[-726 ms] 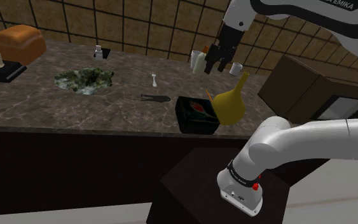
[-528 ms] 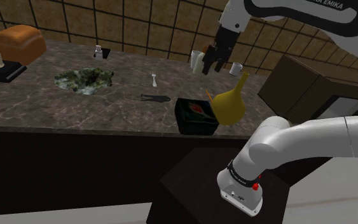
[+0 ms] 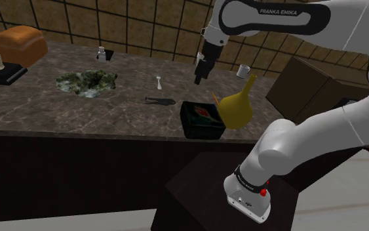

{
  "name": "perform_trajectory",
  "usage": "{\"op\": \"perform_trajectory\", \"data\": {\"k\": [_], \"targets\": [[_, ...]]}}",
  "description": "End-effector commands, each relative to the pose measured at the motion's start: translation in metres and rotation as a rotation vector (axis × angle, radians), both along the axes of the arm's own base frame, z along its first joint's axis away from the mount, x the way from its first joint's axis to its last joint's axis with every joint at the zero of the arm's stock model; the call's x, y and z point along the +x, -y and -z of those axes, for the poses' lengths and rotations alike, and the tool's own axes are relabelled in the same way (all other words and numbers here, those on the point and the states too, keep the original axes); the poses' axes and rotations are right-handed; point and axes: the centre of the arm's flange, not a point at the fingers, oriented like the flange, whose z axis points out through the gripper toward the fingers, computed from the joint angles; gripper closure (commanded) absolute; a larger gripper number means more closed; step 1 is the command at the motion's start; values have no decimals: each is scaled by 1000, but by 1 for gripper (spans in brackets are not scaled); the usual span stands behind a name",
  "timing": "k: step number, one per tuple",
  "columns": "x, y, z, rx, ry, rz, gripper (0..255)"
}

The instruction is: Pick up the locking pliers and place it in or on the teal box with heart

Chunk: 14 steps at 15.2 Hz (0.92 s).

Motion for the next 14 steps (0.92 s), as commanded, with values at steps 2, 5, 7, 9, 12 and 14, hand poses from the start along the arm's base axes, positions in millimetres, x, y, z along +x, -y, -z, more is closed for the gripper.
{"op": "perform_trajectory", "data": {"k": [2,5,7,9,12,14], "targets": [[33,4,27,-4,-5,-110,0],[64,4,54,-7,-11,-215,0],[84,1,72,-8,-16,-286,0],[104,-2,90,-10,-20,-356,0],[134,-10,117,-13,-26,-462,0],[153,-17,135,-15,-30,-532,0]]}}
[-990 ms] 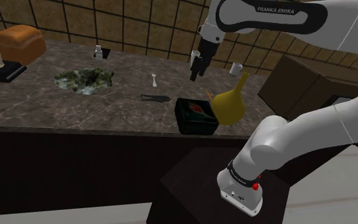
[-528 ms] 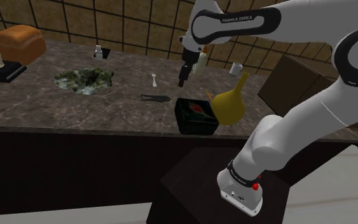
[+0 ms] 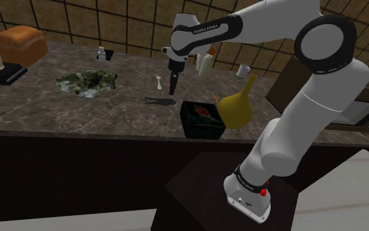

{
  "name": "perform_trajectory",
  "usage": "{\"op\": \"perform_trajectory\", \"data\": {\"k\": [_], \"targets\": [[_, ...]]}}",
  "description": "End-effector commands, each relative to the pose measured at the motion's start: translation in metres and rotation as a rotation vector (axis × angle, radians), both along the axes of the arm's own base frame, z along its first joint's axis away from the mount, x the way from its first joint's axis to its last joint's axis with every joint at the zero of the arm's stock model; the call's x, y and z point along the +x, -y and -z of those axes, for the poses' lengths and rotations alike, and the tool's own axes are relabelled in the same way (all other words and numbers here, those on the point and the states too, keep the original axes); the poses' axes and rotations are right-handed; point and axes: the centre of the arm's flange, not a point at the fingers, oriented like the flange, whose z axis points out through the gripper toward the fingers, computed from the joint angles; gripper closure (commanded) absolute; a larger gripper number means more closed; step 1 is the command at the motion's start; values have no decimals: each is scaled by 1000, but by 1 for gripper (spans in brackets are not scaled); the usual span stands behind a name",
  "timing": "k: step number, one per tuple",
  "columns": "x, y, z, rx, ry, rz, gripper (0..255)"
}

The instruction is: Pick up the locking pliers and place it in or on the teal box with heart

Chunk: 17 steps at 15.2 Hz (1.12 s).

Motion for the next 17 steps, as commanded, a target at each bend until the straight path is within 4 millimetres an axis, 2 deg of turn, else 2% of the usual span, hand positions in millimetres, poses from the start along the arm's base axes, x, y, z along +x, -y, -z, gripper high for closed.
{"op": "perform_trajectory", "data": {"k": [1,3,11,17], "targets": [[16,-6,22,-2,-4,-74,0],[34,-15,40,-4,-8,-144,0],[33,-17,81,-4,-8,-149,0],[33,-17,81,-4,-8,-149,0]]}}
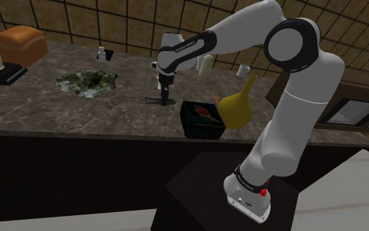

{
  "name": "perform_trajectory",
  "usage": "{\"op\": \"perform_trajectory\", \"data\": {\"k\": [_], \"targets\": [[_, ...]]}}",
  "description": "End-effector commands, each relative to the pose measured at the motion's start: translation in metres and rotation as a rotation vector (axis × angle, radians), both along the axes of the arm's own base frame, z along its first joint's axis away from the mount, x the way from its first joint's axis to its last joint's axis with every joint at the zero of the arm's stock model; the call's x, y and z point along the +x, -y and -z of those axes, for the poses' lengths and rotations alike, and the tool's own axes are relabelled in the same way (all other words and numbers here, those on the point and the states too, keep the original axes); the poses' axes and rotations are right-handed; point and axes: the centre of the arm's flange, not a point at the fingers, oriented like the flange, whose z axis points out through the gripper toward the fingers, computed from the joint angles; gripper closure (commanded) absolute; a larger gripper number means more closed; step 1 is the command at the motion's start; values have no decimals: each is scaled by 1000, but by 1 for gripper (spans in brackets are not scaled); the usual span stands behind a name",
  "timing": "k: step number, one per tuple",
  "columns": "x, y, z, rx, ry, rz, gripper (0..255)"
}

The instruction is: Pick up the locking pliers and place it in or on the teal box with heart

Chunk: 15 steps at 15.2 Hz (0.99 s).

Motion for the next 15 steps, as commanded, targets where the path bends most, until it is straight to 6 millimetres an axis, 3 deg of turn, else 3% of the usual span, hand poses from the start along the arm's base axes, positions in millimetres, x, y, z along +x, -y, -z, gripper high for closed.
{"op": "perform_trajectory", "data": {"k": [1,2,3,12,15], "targets": [[0,0,0,0,0,0,0],[0,0,0,0,0,0,0],[0,0,0,0,0,0,255],[0,0,0,0,0,0,255],[0,0,-16,0,0,0,255]]}}
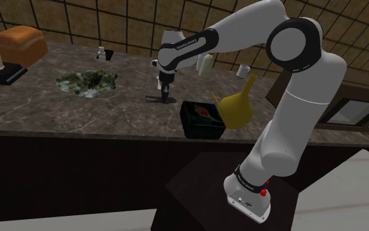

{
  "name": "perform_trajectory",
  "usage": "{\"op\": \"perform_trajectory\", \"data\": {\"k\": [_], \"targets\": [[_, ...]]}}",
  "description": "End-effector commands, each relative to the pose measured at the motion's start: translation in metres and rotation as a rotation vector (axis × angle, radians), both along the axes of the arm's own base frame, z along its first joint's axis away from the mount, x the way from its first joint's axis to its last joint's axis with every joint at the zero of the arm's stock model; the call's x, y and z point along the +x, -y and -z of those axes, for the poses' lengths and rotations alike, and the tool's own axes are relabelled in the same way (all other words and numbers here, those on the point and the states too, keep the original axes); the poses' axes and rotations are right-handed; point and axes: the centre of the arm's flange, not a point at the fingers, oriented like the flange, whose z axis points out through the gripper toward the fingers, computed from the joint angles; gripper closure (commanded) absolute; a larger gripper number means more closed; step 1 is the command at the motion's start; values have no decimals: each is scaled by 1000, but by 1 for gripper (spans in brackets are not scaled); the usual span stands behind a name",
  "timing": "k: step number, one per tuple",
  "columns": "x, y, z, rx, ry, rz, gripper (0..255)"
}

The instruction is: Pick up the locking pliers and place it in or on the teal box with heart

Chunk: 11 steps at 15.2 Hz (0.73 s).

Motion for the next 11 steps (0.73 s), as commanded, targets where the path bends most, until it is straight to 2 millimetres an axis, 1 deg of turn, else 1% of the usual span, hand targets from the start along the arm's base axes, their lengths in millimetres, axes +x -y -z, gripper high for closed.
{"op": "perform_trajectory", "data": {"k": [1,11], "targets": [[0,-1,-11,0,0,0,255],[0,-1,-63,0,0,0,255]]}}
